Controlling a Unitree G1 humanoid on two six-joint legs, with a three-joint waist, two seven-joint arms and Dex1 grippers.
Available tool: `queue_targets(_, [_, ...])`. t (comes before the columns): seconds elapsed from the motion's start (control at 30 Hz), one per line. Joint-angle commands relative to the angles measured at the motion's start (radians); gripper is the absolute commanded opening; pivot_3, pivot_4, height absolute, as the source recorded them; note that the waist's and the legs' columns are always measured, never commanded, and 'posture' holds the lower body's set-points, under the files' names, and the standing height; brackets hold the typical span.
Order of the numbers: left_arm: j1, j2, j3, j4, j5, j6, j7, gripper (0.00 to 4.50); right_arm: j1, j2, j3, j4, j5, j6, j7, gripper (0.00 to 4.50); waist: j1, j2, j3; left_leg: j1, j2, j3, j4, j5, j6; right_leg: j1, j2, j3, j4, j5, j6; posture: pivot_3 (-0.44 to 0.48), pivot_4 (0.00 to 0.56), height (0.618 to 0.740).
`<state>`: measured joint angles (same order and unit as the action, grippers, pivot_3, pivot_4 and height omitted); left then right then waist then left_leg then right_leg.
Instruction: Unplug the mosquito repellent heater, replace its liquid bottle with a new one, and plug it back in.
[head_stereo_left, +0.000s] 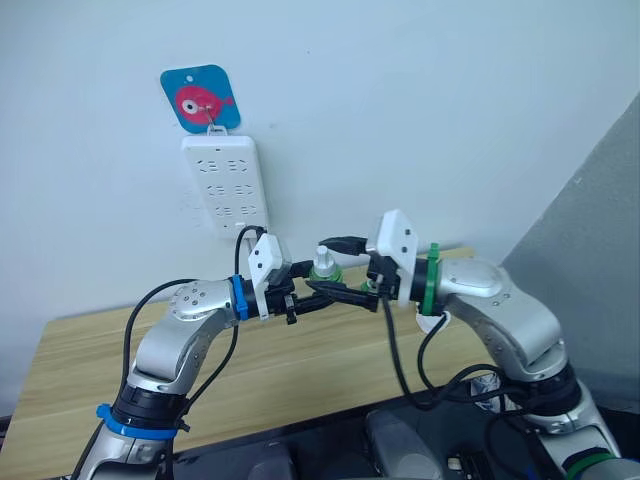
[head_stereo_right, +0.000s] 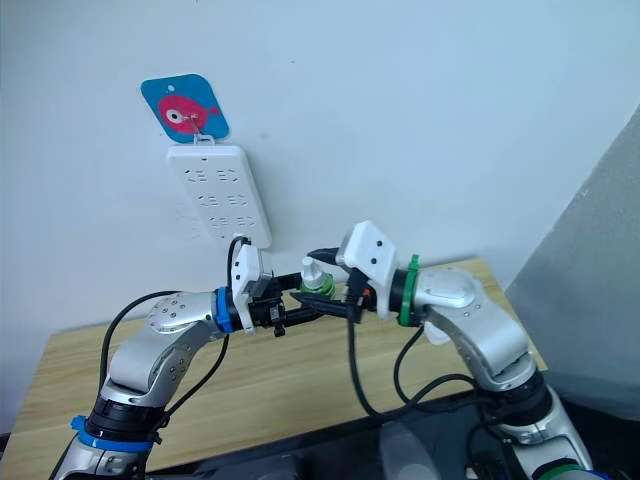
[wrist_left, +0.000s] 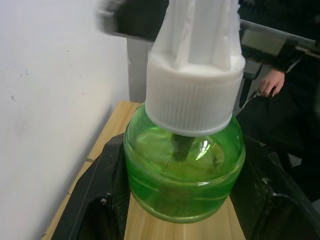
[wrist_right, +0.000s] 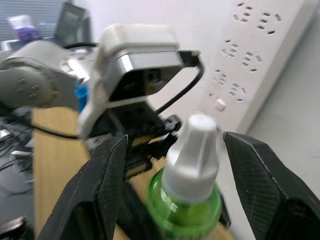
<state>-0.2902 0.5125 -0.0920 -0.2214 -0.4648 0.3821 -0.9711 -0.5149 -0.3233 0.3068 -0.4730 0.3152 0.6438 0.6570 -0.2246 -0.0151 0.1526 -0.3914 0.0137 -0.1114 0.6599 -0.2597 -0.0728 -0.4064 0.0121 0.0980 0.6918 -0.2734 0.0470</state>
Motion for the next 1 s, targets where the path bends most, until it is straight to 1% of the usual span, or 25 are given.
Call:
queue_targets(0.03, [0.001, -0.003, 0.003, -0.042, -0.010, -0.006, 0.003, 2.27, -0.035, 0.042, 0.013, 0.033, -0.051, -0.025, -0.066, 3.18, 0.002, 0.000, 0.000, 0.000, 0.000, 0.000, 0.000, 0.000, 0.000, 0.000, 0.000, 0.000, 0.000, 0.000, 0.000, -0.254, 0.097, 0.734])
queue_targets(0.13, [0.003, -0.003, 0.004, -0.044, -0.010, -0.006, 0.006, 2.27, -0.046, 0.049, 0.023, 0.051, -0.068, -0.025, -0.070, 3.18, 0.002, 0.000, 0.000, -0.001, 0.000, 0.000, 0.000, 0.000, 0.000, 0.000, 0.000, -0.001, -0.001, 0.000, -0.001, -0.254, 0.097, 0.734])
queue_targets(0.23, [0.000, -0.003, 0.008, -0.038, -0.008, -0.010, 0.007, 2.27, -0.040, 0.002, 0.011, 0.057, -0.075, -0.026, -0.035, 3.18, 0.003, 0.000, 0.000, -0.001, 0.000, -0.001, 0.000, 0.000, 0.000, 0.000, 0.000, -0.001, -0.002, 0.000, -0.001, -0.252, 0.099, 0.734])
queue_targets(0.5, [0.006, 0.004, 0.014, -0.022, 0.001, -0.025, 0.007, 2.27, -0.034, -0.093, -0.096, 0.003, 0.046, 0.043, 0.038, 3.18, 0.002, 0.000, 0.000, -0.001, 0.000, 0.000, 0.000, 0.000, 0.000, 0.000, 0.000, -0.001, -0.002, 0.000, -0.001, -0.252, 0.102, 0.734])
queue_targets(0.7, [0.010, 0.005, 0.014, -0.017, 0.004, -0.031, 0.008, 2.27, 0.007, -0.208, -0.128, -0.074, 0.147, 0.090, 0.143, 3.18, 0.004, 0.000, 0.000, -0.001, 0.000, 0.000, 0.000, 0.000, 0.000, 0.000, 0.000, -0.001, -0.002, 0.000, -0.001, -0.252, 0.104, 0.734])
queue_targets(0.77, [0.010, 0.006, 0.015, -0.014, 0.005, -0.034, 0.008, 2.27, 0.012, -0.228, -0.132, -0.097, 0.175, 0.104, 0.156, 3.18, 0.003, 0.000, 0.000, -0.001, 0.000, 0.000, 0.000, 0.000, 0.000, 0.000, 0.000, -0.001, -0.002, 0.000, 0.000, -0.251, 0.103, 0.734])
queue_targets(0.87, [0.009, 0.006, 0.014, -0.011, 0.007, -0.038, 0.008, 2.27, -0.004, -0.200, -0.103, -0.105, 0.156, 0.100, 0.115, 3.18, 0.000, 0.000, 0.000, -0.001, 0.000, 0.000, 0.000, 0.000, 0.000, 0.000, 0.000, 0.000, -0.002, 0.000, 0.000, -0.252, 0.103, 0.734])
queue_targets(1.0, [0.010, 0.005, 0.007, -0.015, 0.010, -0.042, 0.004, 2.27, -0.037, -0.105, -0.030, -0.071, 0.083, 0.088, 0.016, 3.18, -0.002, 0.000, 0.000, 0.000, 0.000, 0.000, 0.000, 0.000, 0.000, 0.000, 0.001, 0.000, -0.001, 0.000, 0.000, -0.253, 0.104, 0.734])
